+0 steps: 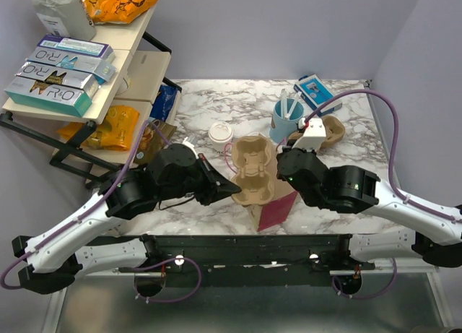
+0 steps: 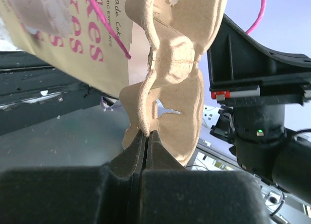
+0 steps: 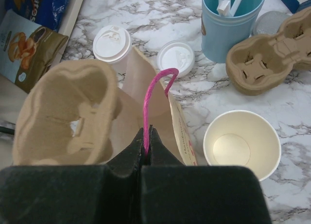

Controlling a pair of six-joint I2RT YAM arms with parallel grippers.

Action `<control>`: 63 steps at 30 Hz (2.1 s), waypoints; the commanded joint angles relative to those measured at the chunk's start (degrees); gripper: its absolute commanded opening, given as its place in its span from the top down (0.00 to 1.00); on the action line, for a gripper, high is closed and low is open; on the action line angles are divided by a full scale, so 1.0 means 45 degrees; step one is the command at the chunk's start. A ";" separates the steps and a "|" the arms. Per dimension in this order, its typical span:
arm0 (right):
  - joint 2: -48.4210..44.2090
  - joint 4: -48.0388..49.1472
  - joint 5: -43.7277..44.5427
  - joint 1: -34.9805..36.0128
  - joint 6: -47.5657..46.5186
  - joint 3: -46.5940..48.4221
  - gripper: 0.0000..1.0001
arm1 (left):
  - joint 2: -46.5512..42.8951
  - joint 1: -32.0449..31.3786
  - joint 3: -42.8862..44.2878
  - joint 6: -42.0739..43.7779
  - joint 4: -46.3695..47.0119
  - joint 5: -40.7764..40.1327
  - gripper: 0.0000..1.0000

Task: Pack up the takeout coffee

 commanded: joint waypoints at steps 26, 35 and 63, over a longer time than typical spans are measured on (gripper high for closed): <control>-0.0458 0.0227 0.0479 0.0003 0.0953 0.0220 0.99 | 0.1123 -0.0288 0.1518 0.0013 -0.1283 -0.0718 1.00; -0.0517 0.0383 0.0402 0.0003 0.0856 0.0122 0.99 | 0.0810 -0.0269 0.0073 -0.0457 -0.0112 -0.0368 1.00; -0.0751 0.0755 0.0304 0.0003 0.0621 -0.0171 0.99 | 0.1983 -0.0269 0.0855 -0.0320 0.0592 0.0198 1.00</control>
